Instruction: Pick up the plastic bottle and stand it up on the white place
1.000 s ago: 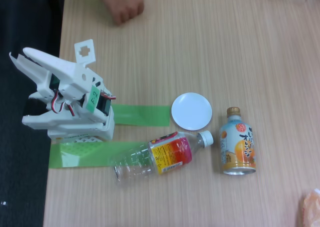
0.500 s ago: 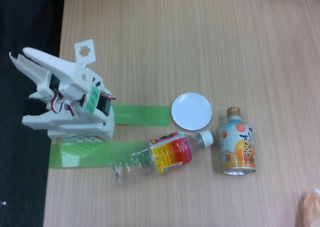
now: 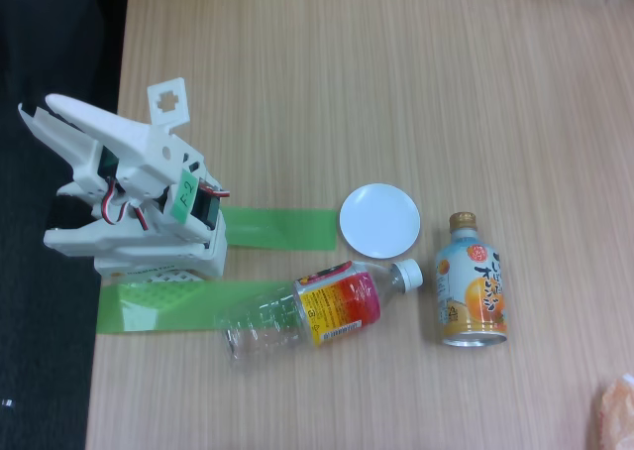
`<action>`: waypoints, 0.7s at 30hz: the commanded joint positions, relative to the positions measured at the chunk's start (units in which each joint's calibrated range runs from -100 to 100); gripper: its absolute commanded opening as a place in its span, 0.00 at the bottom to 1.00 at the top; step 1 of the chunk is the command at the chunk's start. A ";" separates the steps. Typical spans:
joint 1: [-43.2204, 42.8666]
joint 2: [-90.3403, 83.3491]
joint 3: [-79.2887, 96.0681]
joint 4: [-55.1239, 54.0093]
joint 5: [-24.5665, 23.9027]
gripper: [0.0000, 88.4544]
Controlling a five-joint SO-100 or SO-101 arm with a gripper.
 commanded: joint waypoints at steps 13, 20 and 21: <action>0.16 0.25 0.27 -1.44 0.34 0.11; 0.24 0.25 0.27 -1.44 0.61 0.11; 0.24 0.25 0.27 -1.44 0.61 0.11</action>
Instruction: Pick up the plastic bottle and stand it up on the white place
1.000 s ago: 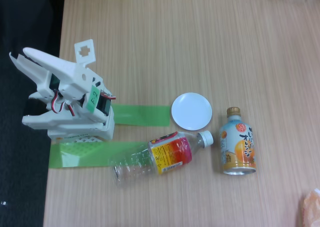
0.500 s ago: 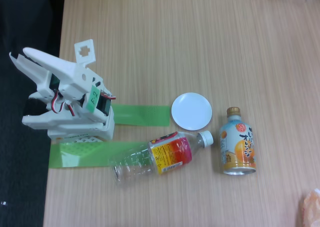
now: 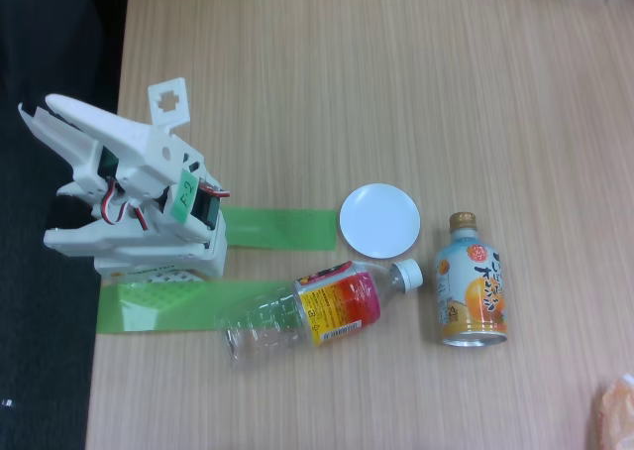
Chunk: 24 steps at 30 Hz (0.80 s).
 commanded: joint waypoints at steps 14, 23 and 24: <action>0.31 0.25 0.27 -1.44 0.45 0.12; 3.05 0.25 0.27 -1.35 0.45 0.12; 4.02 0.25 0.27 -1.35 0.45 0.12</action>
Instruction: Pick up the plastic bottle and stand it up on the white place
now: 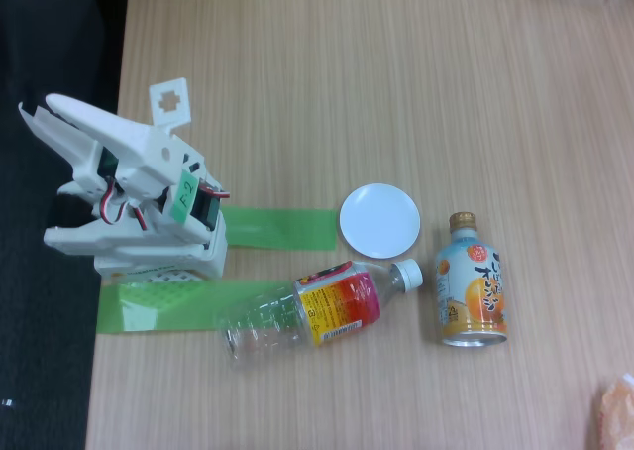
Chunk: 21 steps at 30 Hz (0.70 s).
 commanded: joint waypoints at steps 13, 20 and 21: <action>5.03 0.25 0.27 5.26 0.29 0.41; 9.03 0.25 -5.62 26.63 0.34 0.31; 9.92 0.25 -8.06 32.38 0.34 0.31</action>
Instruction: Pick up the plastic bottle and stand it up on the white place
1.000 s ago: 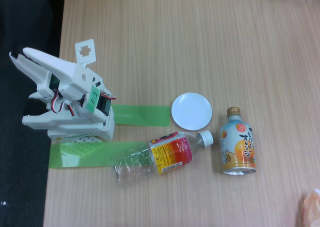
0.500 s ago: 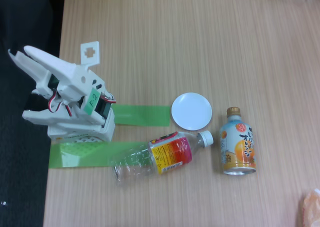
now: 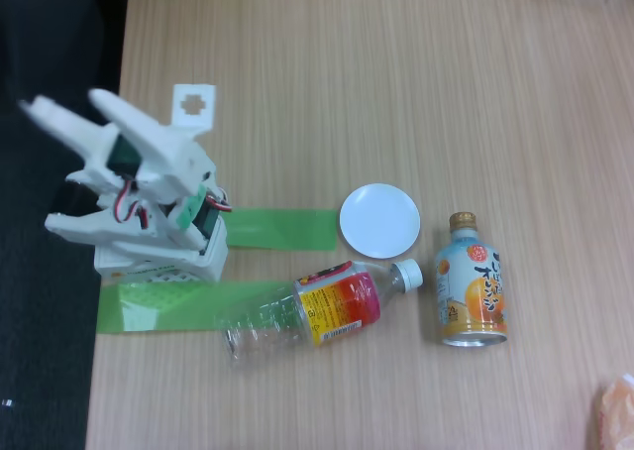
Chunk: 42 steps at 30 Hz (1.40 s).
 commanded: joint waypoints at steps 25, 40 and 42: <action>6.60 24.95 -79.59 111.20 0.24 0.32; -2.59 50.48 -98.87 132.15 -0.34 0.32; -6.14 51.32 -98.87 132.06 -0.39 0.32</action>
